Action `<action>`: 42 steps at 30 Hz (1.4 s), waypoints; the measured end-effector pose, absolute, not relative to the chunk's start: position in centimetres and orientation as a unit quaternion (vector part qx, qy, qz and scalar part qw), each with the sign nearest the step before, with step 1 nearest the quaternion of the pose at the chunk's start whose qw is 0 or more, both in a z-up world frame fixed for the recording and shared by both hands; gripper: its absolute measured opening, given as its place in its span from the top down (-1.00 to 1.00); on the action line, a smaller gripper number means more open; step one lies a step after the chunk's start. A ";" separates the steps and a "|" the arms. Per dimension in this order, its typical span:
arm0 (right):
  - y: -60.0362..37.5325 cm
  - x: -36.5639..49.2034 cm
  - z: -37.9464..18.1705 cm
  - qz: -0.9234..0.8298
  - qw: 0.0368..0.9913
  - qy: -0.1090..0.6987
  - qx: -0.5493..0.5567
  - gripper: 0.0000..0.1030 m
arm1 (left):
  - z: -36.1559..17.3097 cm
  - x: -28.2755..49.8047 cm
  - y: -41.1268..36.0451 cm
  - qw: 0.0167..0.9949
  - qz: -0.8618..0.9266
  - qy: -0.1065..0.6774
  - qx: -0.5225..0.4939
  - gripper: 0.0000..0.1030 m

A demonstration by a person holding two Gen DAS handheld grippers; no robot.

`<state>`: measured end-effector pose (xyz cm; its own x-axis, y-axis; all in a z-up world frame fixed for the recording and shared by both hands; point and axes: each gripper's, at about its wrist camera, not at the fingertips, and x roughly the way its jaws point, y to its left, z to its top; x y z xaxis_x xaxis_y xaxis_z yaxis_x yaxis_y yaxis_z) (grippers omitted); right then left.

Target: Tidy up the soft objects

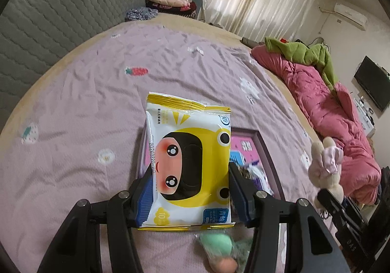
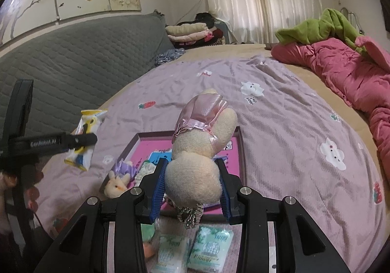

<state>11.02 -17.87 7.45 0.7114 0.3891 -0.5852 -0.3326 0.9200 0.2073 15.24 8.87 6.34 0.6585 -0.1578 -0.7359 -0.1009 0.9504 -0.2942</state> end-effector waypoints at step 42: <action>-18.3 13.9 6.0 0.177 0.925 0.332 0.045 0.23 | -3.7 18.3 3.4 0.854 -0.061 0.501 -0.127 -0.08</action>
<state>13.88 -18.32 6.04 0.7171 0.3572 -0.5984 -0.2971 0.9334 0.2011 18.26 3.40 -3.70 0.4908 -0.2322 -0.8397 -0.0222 0.9602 -0.2785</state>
